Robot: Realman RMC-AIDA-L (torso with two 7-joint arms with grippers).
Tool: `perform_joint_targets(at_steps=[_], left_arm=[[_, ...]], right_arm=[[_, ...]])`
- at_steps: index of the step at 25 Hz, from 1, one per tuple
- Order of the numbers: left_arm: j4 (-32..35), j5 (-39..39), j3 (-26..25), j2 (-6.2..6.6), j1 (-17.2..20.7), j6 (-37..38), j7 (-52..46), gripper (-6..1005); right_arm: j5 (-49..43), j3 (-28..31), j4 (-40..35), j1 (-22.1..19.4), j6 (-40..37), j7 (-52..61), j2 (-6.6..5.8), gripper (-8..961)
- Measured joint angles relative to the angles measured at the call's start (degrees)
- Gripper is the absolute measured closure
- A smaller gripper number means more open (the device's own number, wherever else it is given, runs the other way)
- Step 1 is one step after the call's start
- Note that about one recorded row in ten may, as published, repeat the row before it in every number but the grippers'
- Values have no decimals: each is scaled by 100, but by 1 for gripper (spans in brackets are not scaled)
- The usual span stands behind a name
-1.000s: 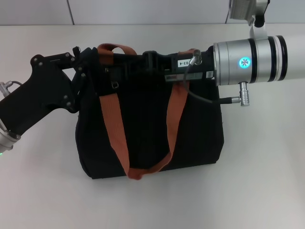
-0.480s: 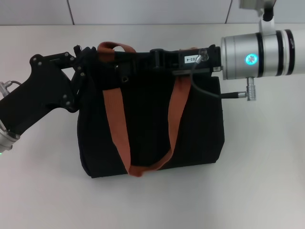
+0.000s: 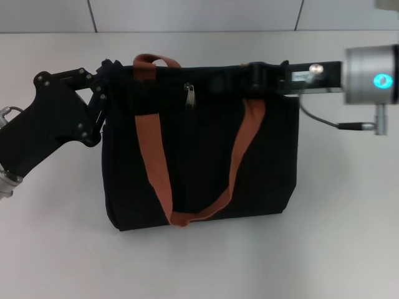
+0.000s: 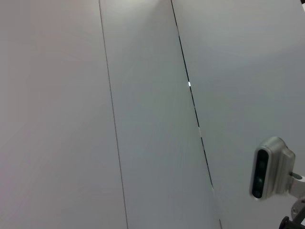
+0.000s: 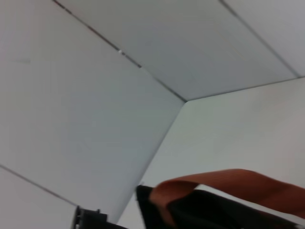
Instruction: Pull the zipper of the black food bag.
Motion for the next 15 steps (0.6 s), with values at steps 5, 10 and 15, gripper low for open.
perform_joint_targets(at_steps=[5,10,15], left_arm=[[0,-26,1,4,8,-7,-2,978],[1,-45,0,9,19,-31,-6,978],[0,-46,19,9,8,-38,-9,979]], right_arm=[[-61,173,-705,-655,-62,166,-10,952],[351,421,-665,-765,-406,-108,-14,953],[784,427,-250,-451,-759,-500,-46,938]])
